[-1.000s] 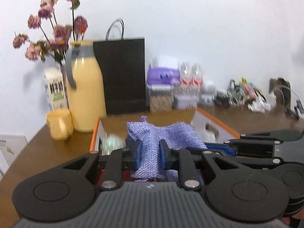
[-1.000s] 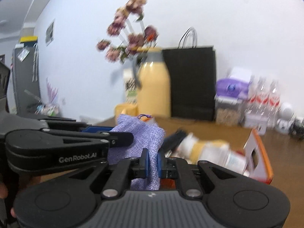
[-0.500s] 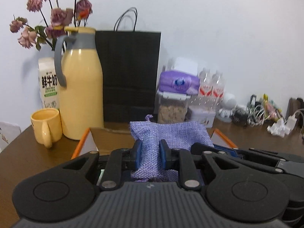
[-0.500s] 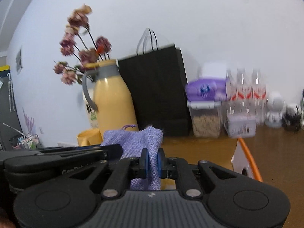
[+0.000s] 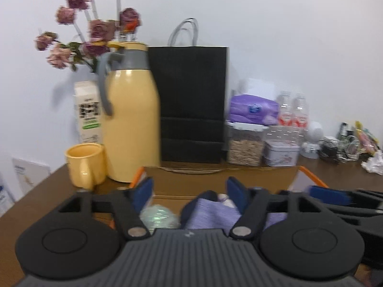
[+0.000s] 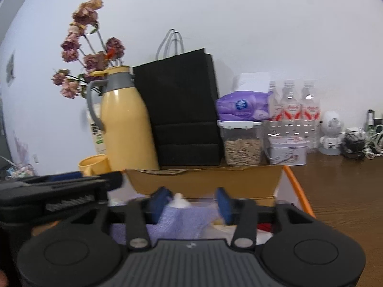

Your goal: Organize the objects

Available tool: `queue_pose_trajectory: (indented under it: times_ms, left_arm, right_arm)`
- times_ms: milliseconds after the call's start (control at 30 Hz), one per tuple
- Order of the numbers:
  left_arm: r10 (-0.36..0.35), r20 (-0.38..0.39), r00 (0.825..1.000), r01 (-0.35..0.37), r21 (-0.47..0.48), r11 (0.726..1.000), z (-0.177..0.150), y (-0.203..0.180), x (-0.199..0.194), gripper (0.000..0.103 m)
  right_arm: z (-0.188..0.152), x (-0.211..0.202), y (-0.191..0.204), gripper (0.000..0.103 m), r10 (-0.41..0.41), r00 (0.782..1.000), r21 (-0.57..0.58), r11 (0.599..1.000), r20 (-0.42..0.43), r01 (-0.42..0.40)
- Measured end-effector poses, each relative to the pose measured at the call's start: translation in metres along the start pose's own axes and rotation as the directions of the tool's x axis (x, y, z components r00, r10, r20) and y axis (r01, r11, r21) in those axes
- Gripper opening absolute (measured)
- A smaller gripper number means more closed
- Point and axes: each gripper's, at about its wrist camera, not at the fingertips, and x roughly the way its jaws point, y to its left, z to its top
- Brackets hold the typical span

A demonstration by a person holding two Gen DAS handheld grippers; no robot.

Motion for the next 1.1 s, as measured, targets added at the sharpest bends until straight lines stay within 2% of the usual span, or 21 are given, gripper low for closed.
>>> queue_pose_trajectory:
  times_ms: [67,133,233,267,633,867,1100]
  left_arm:
    - [0.022,0.004,1.0,-0.022,-0.013,1.0,0.001,0.006,0.0,0.096]
    - [0.036,0.014,0.999,-0.036,-0.02,0.999,0.002,0.009,-0.002,0.103]
    - [0.052,0.03,0.998,-0.051,-0.019,0.999,0.002,0.012,-0.006,0.103]
    - [0.05,0.03,0.998,-0.05,-0.02,0.999,0.002,0.012,-0.006,0.103]
    - [0.057,0.033,0.998,-0.057,-0.017,0.998,0.005,0.017,-0.017,0.103]
    - [0.029,0.041,0.999,-0.029,-0.015,0.999,0.003,0.027,-0.063,0.103]
    - [0.026,-0.001,1.0,-0.026,0.029,0.999,-0.011,0.039,-0.115,0.103]
  right_arm:
    - [0.0,-0.001,-0.004,0.077,-0.036,0.999,0.006,0.999,0.005,0.036]
    - [0.0,-0.002,-0.005,0.087,-0.061,0.998,0.004,0.998,0.014,0.061]
    - [-0.001,-0.005,-0.007,0.095,-0.088,0.996,-0.002,0.996,0.022,0.088]
    - [-0.001,-0.005,-0.007,0.102,-0.092,0.996,0.001,0.996,0.021,0.092]
    - [0.002,-0.019,-0.011,0.103,-0.11,0.993,-0.01,0.994,0.031,0.11]
    - [0.002,-0.064,-0.003,0.103,-0.101,0.994,-0.067,0.992,0.037,0.103]
    - [-0.013,-0.114,0.01,0.103,-0.086,0.996,-0.088,0.992,0.001,0.086]
